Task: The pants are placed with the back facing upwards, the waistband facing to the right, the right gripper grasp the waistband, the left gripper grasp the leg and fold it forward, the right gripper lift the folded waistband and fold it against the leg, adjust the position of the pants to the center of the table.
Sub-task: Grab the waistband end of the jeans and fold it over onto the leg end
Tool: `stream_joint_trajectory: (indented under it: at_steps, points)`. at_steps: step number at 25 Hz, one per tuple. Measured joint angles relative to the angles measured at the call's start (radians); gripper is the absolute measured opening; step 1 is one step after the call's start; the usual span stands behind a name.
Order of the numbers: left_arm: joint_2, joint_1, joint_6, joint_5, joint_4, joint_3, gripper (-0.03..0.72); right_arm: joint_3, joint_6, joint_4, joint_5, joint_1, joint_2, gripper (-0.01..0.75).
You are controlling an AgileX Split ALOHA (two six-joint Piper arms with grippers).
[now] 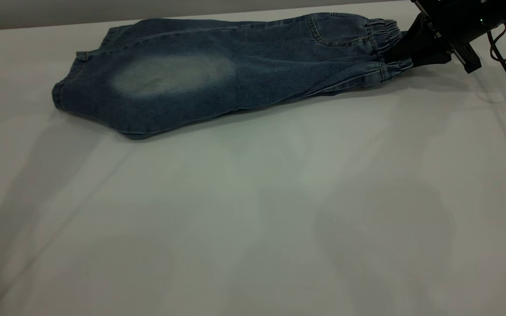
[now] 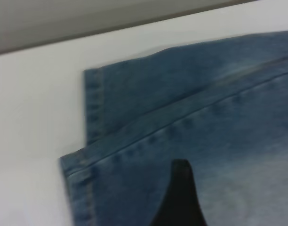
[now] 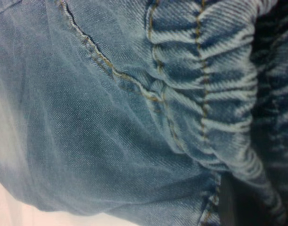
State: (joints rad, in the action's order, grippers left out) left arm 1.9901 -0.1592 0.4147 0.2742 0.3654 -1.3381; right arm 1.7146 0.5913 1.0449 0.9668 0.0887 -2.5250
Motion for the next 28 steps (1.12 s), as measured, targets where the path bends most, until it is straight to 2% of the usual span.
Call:
stream_joint_trajectory:
  at_steps: [7,18,23,28]
  points:
    - [0.131,-0.083,0.000,0.230,0.000,-0.207,0.517,0.050,0.004,-0.001,0.058,0.000,0.004,0.058]
    - [0.463,-0.163,-0.012,0.642,-0.056,-0.719,0.517,0.079,0.014,0.001,0.089,0.000,0.008,0.057]
    - [0.589,-0.185,-0.038,0.741,-0.125,-0.882,0.517,0.079,0.016,0.002,0.102,0.000,0.009,0.057]
    - [0.654,-0.197,-0.055,0.749,-0.191,-0.911,0.517,0.079,0.019,0.005,0.108,0.000,0.009,0.057]
